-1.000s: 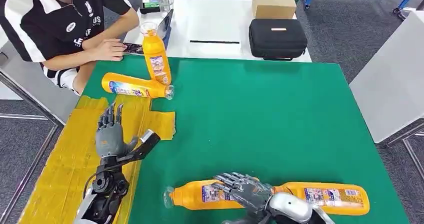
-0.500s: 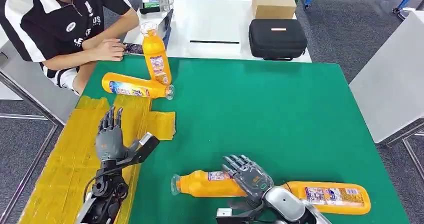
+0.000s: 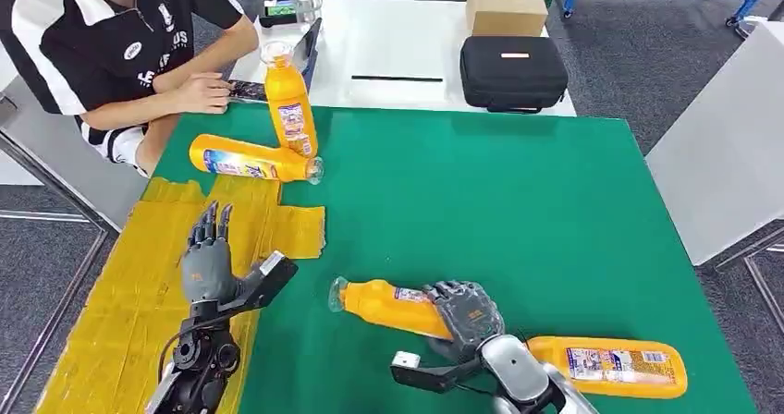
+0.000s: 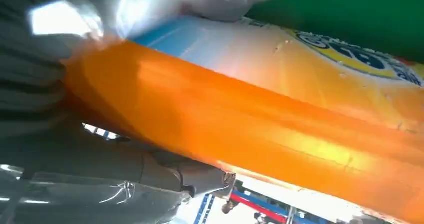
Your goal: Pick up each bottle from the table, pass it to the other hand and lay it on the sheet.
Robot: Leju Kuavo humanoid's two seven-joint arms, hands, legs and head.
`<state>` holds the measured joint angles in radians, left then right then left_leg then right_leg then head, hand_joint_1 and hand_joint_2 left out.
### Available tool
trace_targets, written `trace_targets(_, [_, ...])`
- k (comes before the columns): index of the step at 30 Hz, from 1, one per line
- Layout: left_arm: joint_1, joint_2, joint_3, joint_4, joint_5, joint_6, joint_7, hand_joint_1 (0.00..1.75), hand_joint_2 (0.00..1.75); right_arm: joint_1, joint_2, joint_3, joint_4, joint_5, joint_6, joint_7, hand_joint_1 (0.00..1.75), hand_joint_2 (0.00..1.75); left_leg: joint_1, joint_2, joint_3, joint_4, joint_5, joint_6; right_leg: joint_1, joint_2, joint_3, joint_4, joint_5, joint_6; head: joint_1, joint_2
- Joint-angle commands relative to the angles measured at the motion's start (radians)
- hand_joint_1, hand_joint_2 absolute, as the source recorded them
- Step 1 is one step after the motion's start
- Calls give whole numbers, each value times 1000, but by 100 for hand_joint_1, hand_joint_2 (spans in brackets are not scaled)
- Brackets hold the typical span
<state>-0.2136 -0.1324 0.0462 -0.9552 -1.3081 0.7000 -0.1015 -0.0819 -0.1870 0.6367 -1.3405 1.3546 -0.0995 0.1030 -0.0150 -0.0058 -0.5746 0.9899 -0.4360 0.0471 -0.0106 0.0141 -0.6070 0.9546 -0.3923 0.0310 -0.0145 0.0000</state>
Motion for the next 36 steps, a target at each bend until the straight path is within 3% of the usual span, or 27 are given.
trace_targets(1, [19, -38, -2, -80, 413, -137, -205, 0, 175, 49, 143, -228, -17, -228, -269, -115, 175, 175, 1, -1, 3, 0, -2, -3, 1, -2, 3, 0, -2, -1, 0, 0])
trace_targets(3, [42, -39, -65, -197, 498, -193, -223, 0, 175, 48, 176, -287, -53, -282, -352, -145, 175, 175, 1, -1, 1, 1, -2, -3, 1, -2, 1, 1, -2, -1, -1, 0])
trace_targets(6, [63, -20, -183, -354, 688, -329, -253, 0, 175, 48, 234, -367, -62, -500, -442, -275, 175, 175, 1, -1, -4, 3, -2, -3, 1, -1, -3, 2, -1, -1, -1, 0])
trace_targets(10, [112, 9, -287, -489, 838, -449, -266, 0, 175, 69, 270, -402, -49, -662, -480, -386, 175, 175, 2, -4, 0, 2, -3, -4, 2, -5, 1, 2, -4, -1, 0, 0])
trace_targets(12, [123, 18, -309, -526, 1069, -613, -257, 0, 175, 51, 272, -397, -19, -725, -484, -422, 175, 175, 1, -2, 0, 1, -3, -3, 2, -2, 1, 0, -2, -1, 0, 0])
trace_targets(23, [106, 37, -338, -539, 1153, -665, -252, 0, 175, 18, 268, -383, 28, -757, -496, -440, 175, 175, 1, -1, -2, -1, -1, -2, 1, -1, -2, -1, -1, -1, 0, 0])
trace_targets(29, [91, 52, -394, -552, 1379, -849, -217, 0, 175, 16, 275, -354, 62, -770, -499, -452, 175, 175, 1, -1, 0, 0, -2, -3, 1, -2, 1, -1, -2, -1, 0, 0])
trace_targets(36, [36, 49, -428, -507, 1395, -848, -177, 0, 175, -40, 305, -277, 131, -724, -531, -474, 175, 175, 2, 0, 0, 0, -2, -4, 2, 0, 0, 0, -1, -1, 0, 0])
